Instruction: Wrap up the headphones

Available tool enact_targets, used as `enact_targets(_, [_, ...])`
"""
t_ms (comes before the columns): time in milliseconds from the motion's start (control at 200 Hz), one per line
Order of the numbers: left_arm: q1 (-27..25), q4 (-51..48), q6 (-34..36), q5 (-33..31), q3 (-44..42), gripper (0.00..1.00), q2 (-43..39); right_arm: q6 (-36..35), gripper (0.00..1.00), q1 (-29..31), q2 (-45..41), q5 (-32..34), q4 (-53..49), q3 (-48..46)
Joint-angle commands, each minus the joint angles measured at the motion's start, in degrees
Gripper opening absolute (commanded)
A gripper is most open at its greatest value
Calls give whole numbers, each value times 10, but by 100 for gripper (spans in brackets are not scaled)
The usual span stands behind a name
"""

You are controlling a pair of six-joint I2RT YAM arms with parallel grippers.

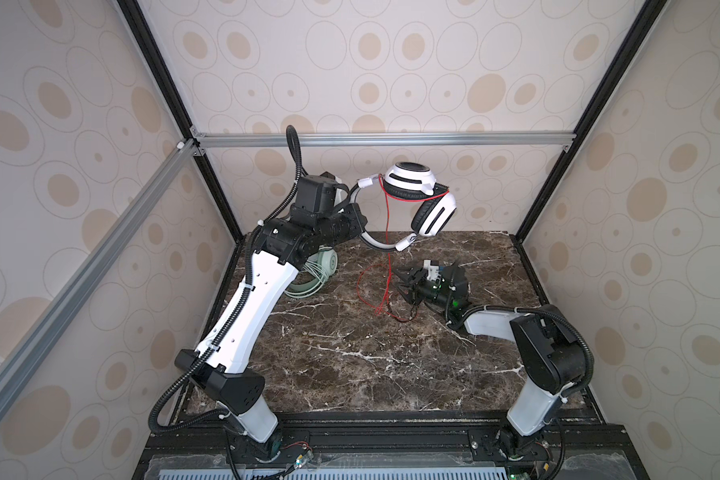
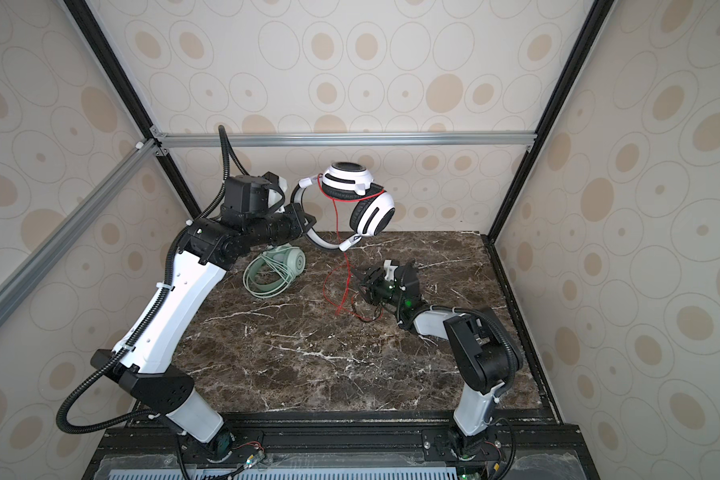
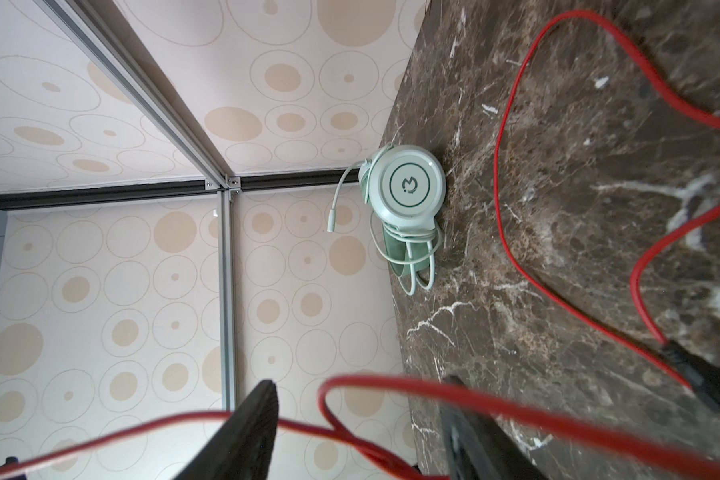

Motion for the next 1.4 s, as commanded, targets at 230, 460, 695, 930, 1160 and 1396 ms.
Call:
enact_targets(230, [-1, 35, -3, 10, 3, 0, -38, 17, 22, -7, 91, 21, 66, 70])
enact_targets(460, [15, 7, -6, -11, 17, 0, -50, -87, 0, -105, 78, 5, -86, 96])
enact_targets(695, [63, -33, -3, -28, 37, 0, -84, -356, 0, -202, 104, 54, -458, 268])
enact_targets(930, [104, -57, 8, -29, 36, 0, -124, -535, 3, -220, 193, 161, -697, 452])
enact_targets(1160, [149, -73, 16, 1, 34, 0, -144, -630, 14, -225, 252, 245, -826, 559])
enact_targets(1396, [164, -69, 16, 25, 22, 0, -141, -671, 86, -230, 189, 233, -814, 493])
